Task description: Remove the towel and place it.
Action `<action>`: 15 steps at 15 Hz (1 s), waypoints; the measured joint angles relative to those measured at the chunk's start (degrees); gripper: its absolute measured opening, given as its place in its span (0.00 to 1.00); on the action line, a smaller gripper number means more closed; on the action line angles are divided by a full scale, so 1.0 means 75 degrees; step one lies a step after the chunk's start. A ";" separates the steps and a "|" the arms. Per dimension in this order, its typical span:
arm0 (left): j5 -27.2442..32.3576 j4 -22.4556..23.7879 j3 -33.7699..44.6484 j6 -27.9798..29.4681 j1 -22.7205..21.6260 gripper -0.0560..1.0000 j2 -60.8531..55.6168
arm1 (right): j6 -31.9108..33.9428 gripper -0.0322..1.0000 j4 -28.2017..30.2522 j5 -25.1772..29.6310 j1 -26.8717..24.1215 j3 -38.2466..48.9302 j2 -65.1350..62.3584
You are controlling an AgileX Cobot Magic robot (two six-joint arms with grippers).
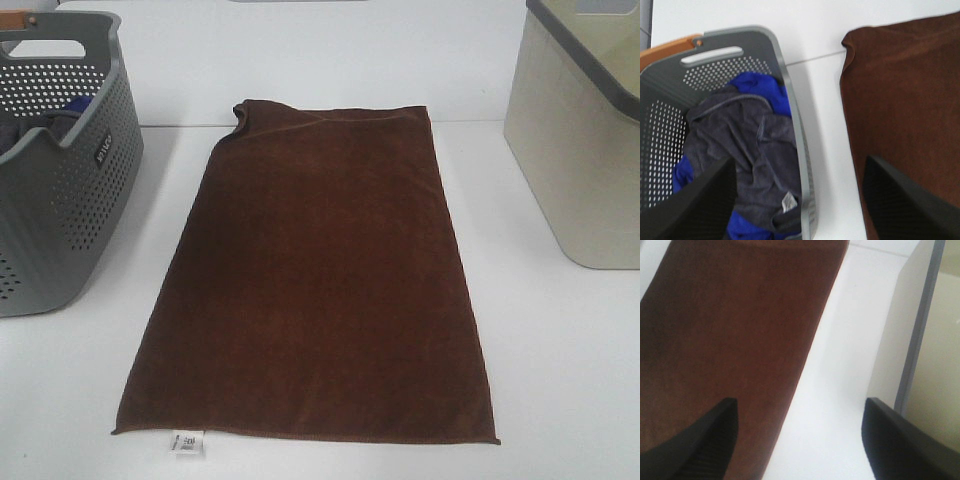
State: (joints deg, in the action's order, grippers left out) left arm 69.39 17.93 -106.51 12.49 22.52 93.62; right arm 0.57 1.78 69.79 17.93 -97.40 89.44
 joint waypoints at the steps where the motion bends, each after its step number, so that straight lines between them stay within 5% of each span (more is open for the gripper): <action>1: 0.0000 -0.0008 0.0856 -0.0015 0.0000 0.70 -0.0535 | 0.0000 0.68 0.0000 0.0000 0.0000 0.0779 -0.0512; 8: 0.0023 -0.0168 0.6791 0.0527 0.0000 0.70 -0.4278 | 0.0000 0.68 -0.0031 0.0008 0.0000 0.5775 -0.2987; 15: -0.0856 -0.0856 0.9924 0.0176 0.0000 0.70 -0.7991 | 0.0000 0.68 -0.0053 -0.0107 0.0000 0.8296 -0.6188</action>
State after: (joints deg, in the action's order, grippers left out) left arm 62.97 11.52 -32.09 13.81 22.52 33.69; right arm 0.57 1.38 68.98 17.93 -35.18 43.03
